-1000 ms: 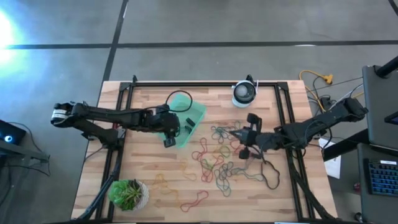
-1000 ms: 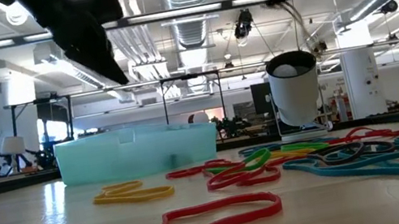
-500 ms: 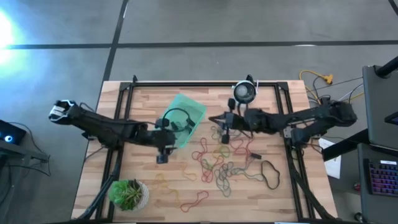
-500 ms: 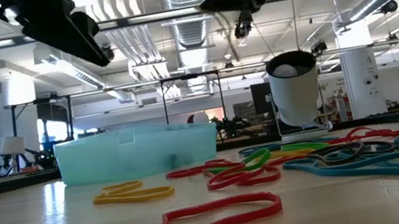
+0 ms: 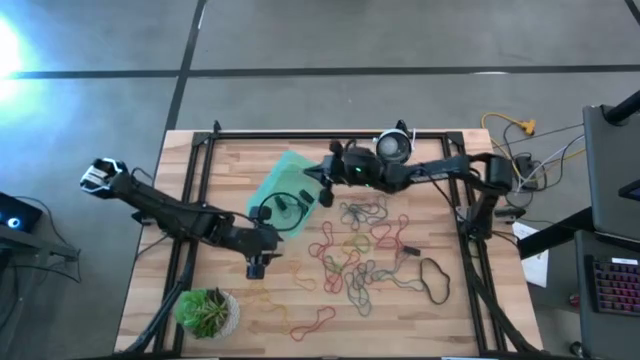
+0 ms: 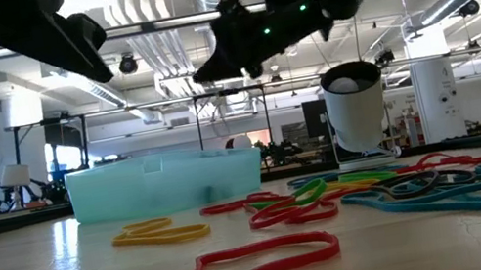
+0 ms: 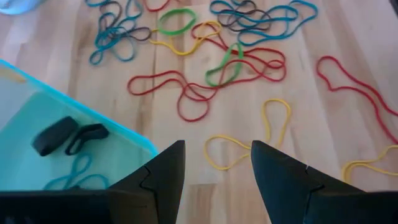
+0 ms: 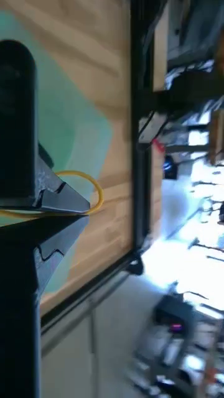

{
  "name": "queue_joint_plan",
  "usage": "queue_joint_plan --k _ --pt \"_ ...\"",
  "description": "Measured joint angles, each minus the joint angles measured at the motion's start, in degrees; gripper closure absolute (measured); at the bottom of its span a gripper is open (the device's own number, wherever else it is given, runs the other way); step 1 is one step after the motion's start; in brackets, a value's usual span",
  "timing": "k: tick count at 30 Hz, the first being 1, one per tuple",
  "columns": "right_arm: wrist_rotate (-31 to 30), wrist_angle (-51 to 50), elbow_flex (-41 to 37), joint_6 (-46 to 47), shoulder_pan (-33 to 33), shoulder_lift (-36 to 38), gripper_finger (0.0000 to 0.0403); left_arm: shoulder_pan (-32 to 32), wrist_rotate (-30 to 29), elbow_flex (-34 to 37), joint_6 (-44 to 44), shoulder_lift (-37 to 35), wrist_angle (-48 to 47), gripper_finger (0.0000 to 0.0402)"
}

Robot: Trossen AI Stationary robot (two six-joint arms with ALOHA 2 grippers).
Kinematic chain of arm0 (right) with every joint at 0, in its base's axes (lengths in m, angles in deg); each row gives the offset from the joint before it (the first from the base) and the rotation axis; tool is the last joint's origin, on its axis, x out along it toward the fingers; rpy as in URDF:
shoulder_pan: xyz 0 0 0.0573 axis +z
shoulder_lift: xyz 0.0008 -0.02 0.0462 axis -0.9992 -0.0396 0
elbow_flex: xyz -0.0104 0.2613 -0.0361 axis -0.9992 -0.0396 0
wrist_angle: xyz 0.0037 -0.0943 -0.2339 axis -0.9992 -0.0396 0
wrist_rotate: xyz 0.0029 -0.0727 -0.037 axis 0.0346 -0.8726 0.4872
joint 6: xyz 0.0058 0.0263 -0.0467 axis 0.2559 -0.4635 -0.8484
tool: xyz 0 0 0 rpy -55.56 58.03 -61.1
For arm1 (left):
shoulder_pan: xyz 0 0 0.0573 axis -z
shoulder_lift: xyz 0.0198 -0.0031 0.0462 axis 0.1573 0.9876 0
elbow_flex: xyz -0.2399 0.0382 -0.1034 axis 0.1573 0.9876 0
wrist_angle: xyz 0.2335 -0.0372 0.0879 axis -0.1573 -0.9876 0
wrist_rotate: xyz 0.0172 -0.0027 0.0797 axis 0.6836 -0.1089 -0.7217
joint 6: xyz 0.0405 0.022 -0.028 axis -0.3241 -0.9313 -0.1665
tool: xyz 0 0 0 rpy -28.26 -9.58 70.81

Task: Pick and place rubber bands into bin
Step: Put the yellow rubber band into the green bin

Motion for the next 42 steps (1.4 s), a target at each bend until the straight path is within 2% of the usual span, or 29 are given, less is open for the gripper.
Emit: queue_joint_plan --k 5,8,12,17,24,31,34,42 --pt "0.06 -14.09 8.95 3.67 -2.97 -5.42 0.0393 2.43 0.0 0.96 1.49 0.01 0.4 0.0233" --pt "3.28 -21.17 12.82 3.33 -4.41 -7.86 0.0378 3.34 0.02 2.01 1.67 0.03 1.58 0.0233" --pt "8.18 -24.62 15.92 3.18 -5.07 -10.26 0.0332 3.71 0.27 3.51 2.93 0.05 2.72 0.0233" --pt "9.02 -25.51 16.33 2.89 -4.88 -9.45 0.0268 3.78 0.54 4.12 3.66 0.44 3.16 0.0233" --pt "13.3 -38.38 15.66 -2.06 -3.21 -0.29 0.0224 3.82 5.28 4.12 4.03 4.66 6.79 0.0233" --pt "13.49 -50.85 12.22 -7.39 2.77 12.98 0.0223 3.95 6.48 3.87 4.59 11.57 8.26 0.0233" --pt "13.48 -54.25 9.4 -7.39 6.3 18.91 0.0228 3.95 8.98 3.07 6.73 13.88 7.45 0.0233" --pt "12.19 -53.25 -1.97 -3.85 16.5 34.9 0.0237 4.0 11.07 -2.83 18.13 16.9 -10.41 0.0233"
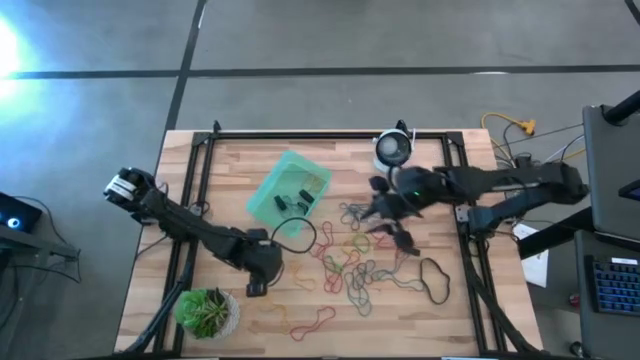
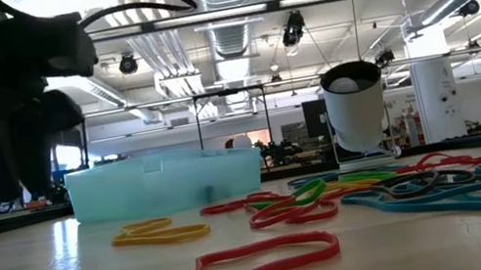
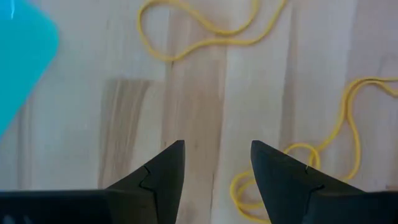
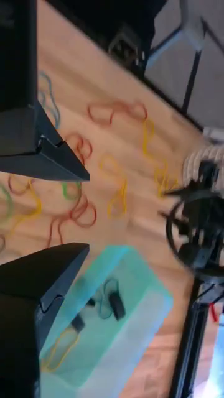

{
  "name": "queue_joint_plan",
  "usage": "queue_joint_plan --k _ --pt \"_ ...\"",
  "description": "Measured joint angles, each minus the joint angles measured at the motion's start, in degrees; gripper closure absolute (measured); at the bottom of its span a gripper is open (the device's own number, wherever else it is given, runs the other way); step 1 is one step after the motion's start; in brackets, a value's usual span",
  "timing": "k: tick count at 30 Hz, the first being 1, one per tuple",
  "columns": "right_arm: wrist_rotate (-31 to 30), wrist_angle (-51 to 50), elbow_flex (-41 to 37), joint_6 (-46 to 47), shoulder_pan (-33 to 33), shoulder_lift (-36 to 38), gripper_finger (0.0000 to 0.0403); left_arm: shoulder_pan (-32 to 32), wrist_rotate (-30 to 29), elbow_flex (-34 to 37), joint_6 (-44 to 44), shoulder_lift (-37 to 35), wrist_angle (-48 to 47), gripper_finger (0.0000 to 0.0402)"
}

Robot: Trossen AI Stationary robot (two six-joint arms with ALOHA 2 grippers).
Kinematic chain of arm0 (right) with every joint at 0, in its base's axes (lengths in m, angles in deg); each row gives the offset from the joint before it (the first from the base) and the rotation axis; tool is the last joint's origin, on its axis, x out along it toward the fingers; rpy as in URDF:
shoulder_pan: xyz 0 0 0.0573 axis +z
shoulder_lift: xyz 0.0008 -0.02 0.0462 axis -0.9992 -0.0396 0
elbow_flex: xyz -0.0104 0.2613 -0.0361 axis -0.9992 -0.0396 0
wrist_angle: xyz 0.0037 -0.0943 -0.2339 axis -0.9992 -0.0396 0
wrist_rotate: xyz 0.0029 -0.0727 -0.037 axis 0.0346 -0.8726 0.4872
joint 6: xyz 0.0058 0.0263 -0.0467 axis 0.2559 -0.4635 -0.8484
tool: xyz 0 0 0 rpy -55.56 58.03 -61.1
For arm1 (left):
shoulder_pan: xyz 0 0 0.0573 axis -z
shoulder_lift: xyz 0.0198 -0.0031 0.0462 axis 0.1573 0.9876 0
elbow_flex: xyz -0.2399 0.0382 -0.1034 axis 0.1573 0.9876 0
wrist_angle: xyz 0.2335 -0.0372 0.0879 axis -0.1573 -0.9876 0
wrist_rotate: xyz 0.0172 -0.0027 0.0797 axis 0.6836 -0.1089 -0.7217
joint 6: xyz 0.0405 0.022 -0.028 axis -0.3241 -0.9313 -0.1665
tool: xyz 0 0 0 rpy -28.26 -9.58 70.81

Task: Pick and place rubber bands into bin
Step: Put the yellow rubber band into the green bin

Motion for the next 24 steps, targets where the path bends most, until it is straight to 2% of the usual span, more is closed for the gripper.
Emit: queue_joint_plan --k 5,11,19,24 --pt "-5.68 2.65 -7.62 3.15 5.75 8.19 0.0242 0.06 2.92 -1.57 1.47 0.44 -1.04 0.0233" --pt "-7.14 5.98 -15.55 7.07 11.52 15.52 0.0243 0.12 7.02 -2.46 3.88 4.21 -1.33 0.0233" --pt "-7.13 11.16 -21.04 8.62 18.97 20.14 0.0251 0.14 10.48 -3.77 4.48 10.17 -2.64 0.0233" --pt "-7.33 12.51 -21.61 8.72 21.84 20.47 0.0255 0.37 11.96 -3.68 5.57 11.54 -3.2 0.0233"
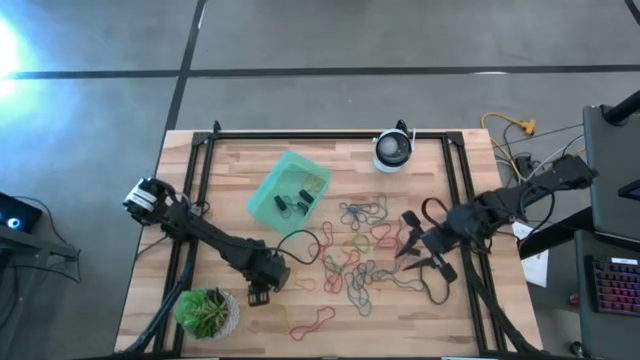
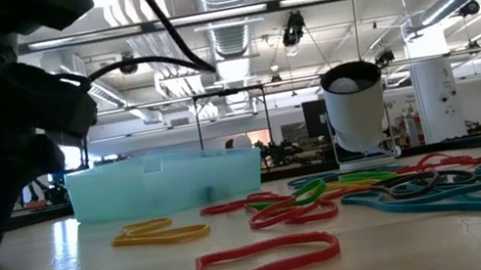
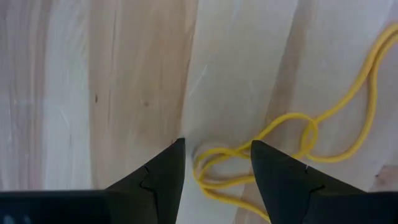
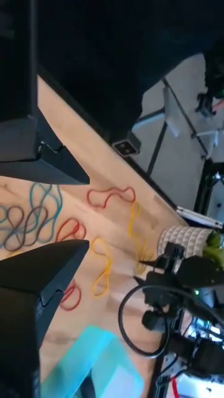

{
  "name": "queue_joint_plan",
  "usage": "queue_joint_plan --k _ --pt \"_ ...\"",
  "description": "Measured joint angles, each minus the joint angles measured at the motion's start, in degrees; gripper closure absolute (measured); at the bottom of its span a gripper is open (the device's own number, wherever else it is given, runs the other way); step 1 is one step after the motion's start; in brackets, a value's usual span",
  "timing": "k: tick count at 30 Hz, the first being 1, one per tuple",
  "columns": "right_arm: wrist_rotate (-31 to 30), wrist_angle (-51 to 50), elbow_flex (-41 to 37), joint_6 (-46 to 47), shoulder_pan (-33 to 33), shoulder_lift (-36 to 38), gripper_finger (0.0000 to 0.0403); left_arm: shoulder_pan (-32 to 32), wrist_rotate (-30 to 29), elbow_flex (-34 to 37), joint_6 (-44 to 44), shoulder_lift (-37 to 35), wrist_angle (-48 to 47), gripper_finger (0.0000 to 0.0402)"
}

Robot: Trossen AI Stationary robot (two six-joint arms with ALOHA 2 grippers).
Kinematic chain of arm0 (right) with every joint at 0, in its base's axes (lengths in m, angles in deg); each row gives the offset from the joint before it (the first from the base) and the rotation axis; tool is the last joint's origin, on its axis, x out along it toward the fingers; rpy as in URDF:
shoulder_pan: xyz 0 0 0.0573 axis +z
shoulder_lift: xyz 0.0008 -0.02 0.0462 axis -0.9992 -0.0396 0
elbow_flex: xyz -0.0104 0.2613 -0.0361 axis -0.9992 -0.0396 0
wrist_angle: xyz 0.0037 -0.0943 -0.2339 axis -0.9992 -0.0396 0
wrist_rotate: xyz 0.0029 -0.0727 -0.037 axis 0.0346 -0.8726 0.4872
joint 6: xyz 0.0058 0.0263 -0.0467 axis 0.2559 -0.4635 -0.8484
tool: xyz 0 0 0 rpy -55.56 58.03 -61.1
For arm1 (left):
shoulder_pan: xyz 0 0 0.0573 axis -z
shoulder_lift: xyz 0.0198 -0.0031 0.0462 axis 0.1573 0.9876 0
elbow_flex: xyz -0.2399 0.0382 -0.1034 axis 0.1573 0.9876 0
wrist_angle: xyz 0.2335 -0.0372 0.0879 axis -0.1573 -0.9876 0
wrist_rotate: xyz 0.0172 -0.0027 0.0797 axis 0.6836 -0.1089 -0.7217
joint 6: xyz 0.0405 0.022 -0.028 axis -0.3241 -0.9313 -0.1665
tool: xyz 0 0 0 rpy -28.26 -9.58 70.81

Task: Pick and place rubber bands into bin
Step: Put the yellow rubber band into the green bin

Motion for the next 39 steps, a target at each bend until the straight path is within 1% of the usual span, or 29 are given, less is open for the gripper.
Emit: queue_joint_plan --k 5,8,16,18,20,25,26,27,32,36,39 --pt "-3.03 0.31 -0.02 0.0 1.43 -0.46 0.0256 0.75 0.12 0.04 0.93 -0.27 -1.27 0.0233" --pt "-3.07 0.09 -0.02 0.29 1.4 -0.78 0.0259 1.68 0.82 -0.11 1.96 -0.31 -3.02 0.0233" --pt "-3.14 0.29 -0.02 -0.06 1.4 -1.61 0.0264 2.74 -0.18 0.42 3.11 -0.28 -2.67 0.0239" --pt "-3.16 0.52 -0.02 -0.03 1.4 -1.84 0.0264 2.74 -0.52 0.65 3.08 -0.28 -2.63 0.0254" --pt "-3.16 0.53 -0.02 -0.03 1.4 -1.89 0.0264 2.69 -0.53 0.89 2.87 -0.3 -2.63 0.0279" --pt "-3.18 1.14 -0.02 -0.26 1.4 -1.87 0.0266 2.68 0.16 1.07 1.99 -0.31 -2.02 0.0373" --pt "-3.2 1.24 -0.02 -0.25 1.4 -1.87 0.0266 2.74 0.2 1.05 1.66 -0.31 -1.88 0.0387" --pt "-3.2 1.17 -0.02 -0.25 1.4 -1.87 0.0266 2.77 0.07 1.05 1.6 -0.31 -1.82 0.0393" --pt "-3.18 1.2 -0.02 -0.24 1.4 -2.13 0.0269 2.77 -0.76 0.95 1.44 -0.84 -2.43 0.04" --pt "-3.18 1.18 -0.02 -0.43 1.4 -2.15 0.0269 2.66 -4.65 -0.37 -0.67 -2.81 -3.36 0.0401" --pt "-3.18 1.21 -0.03 -0.51 1.4 -2.15 0.0271 2.68 -8.38 -1.3 -3.27 -5.76 -3.33 0.0401"
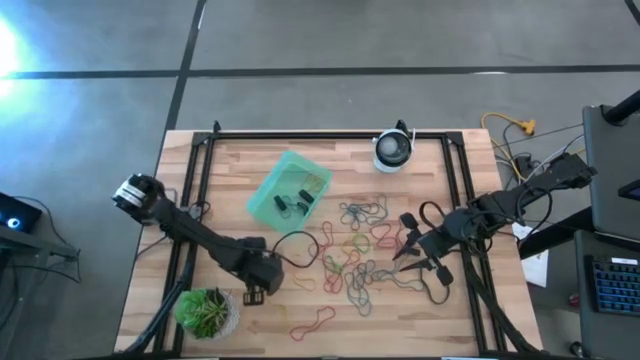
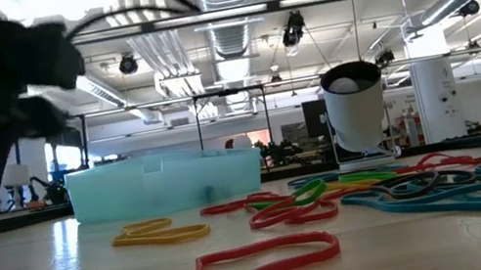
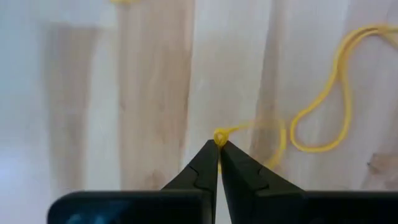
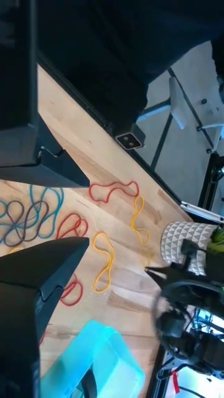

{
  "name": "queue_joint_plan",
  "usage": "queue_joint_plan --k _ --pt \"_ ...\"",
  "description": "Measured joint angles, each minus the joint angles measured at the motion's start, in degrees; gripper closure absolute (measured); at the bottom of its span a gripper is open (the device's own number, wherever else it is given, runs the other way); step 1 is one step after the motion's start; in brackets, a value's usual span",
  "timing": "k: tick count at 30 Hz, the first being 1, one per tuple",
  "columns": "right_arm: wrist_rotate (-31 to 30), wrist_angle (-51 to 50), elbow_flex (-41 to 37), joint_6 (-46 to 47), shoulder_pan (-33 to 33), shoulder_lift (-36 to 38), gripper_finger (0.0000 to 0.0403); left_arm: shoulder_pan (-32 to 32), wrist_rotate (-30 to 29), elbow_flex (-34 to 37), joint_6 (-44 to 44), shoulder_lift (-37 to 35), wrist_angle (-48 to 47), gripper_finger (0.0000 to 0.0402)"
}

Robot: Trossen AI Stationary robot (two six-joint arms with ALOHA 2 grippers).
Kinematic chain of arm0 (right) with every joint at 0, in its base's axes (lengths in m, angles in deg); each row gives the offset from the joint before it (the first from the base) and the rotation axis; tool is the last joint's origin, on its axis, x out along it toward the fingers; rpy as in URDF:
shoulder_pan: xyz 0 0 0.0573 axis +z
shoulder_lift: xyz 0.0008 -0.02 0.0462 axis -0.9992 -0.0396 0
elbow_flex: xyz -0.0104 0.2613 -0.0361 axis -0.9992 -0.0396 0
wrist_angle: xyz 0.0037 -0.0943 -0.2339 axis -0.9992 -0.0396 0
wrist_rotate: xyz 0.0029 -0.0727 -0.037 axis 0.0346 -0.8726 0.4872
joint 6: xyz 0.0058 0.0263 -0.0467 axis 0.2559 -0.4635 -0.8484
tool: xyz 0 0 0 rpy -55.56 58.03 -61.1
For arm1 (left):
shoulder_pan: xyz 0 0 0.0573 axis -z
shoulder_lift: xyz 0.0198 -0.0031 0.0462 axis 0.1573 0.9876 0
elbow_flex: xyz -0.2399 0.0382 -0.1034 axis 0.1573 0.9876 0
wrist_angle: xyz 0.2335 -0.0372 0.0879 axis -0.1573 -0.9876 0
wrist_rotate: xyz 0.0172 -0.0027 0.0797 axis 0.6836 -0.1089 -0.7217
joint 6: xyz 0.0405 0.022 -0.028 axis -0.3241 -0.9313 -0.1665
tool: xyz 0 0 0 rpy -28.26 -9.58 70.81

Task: Pick and place rubber bands into bin
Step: Put the yellow rubber band into the green bin

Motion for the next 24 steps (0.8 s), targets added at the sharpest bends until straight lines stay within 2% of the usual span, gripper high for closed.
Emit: queue_joint_plan --k 4,11,17,20,24 --pt "0.0 0.05 -0.34 -0.17 0.0 0.0 0.0271 0.01 -7.55 -0.88 -4.36 -3.97 0.12 0.0401" --pt "0.0 0.1 -1.02 -0.19 0.0 0.0 0.0273 -0.14 -26.44 -2.11 -10.03 -11.42 0.16 0.0401" --pt "0.0 0.1 -1.43 -0.19 0.0 0.0 0.0271 -1.75 -40.4 -2.12 -12.18 -15.96 -0.25 0.0401" --pt "0.0 0.1 -1.48 -0.19 0.0 0.0 0.0271 -4.2 -43.92 -2.05 -13.49 -16.81 -0.31 0.0401" --pt "0.0 0.1 -1.61 -0.17 0.0 0.0 0.0271 -8.8 -44.47 -1.93 -16.73 -16.39 -0.11 0.0402"
